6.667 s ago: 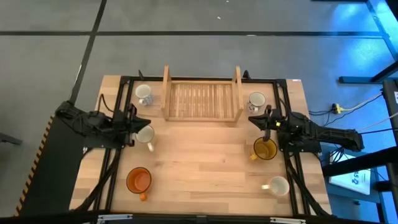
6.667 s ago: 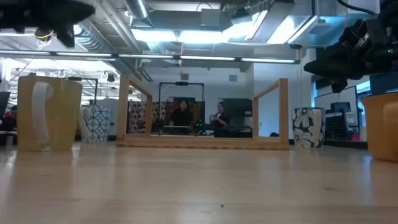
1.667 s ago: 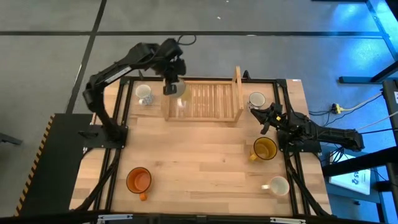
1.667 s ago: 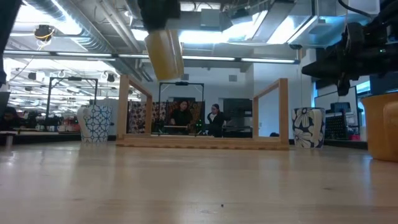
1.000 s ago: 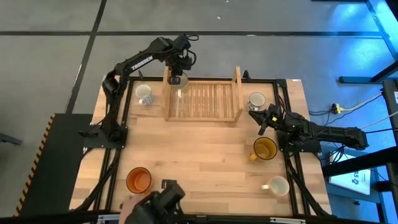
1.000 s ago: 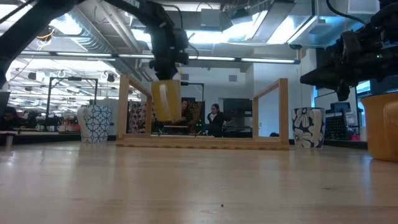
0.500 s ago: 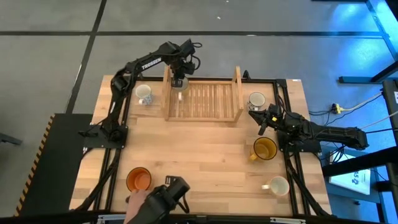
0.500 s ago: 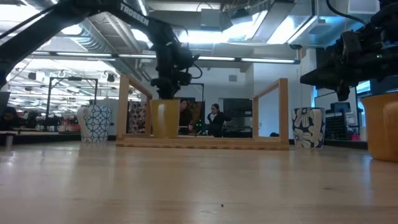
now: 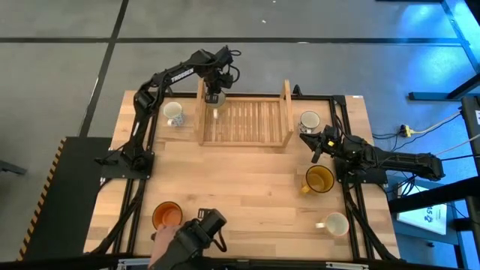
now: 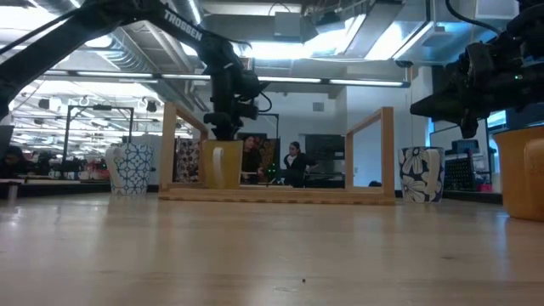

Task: Place coffee mugs
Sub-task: Put the yellow mug on the shelf

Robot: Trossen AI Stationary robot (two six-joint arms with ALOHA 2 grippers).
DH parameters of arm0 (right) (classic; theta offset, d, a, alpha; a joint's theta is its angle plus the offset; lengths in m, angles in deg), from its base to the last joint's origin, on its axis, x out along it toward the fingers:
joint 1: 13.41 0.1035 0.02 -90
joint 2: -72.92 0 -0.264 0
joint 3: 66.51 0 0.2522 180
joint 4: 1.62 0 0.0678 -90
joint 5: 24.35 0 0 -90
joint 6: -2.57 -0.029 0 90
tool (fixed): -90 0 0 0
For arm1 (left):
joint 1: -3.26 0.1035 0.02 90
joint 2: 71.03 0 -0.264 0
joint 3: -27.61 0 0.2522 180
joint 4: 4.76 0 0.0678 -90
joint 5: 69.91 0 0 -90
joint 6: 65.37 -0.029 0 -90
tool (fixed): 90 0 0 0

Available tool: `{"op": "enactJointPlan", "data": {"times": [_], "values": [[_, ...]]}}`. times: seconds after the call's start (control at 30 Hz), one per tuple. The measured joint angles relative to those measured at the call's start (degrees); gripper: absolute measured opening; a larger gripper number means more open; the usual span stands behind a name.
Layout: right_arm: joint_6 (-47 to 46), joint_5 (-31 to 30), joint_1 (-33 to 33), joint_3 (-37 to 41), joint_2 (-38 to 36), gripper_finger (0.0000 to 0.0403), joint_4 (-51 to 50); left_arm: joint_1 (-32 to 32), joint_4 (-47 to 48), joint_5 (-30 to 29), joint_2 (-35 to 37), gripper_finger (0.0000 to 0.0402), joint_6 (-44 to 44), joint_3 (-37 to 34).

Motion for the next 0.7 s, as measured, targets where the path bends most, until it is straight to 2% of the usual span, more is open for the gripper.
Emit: {"op": "enactJointPlan", "data": {"times": [0.13,0.4,0.7], "values": [[0.0,0.0,0.0,0.0,0.0,0.0019,0.0,0.1,-0.3,0.2,0.1,0.0020,0.0,-0.4],[0.0,0.0,0.0,0.0,0.0,0.0019,0.0,0.0,-2.0,0.1,0.1,0.0075,0.0,-0.5],[0.0,0.0,0.0,0.0,0.0,0.0019,0.0,-0.5,-2.3,-2.0,1.1,0.0102,0.7,-0.6]]}}
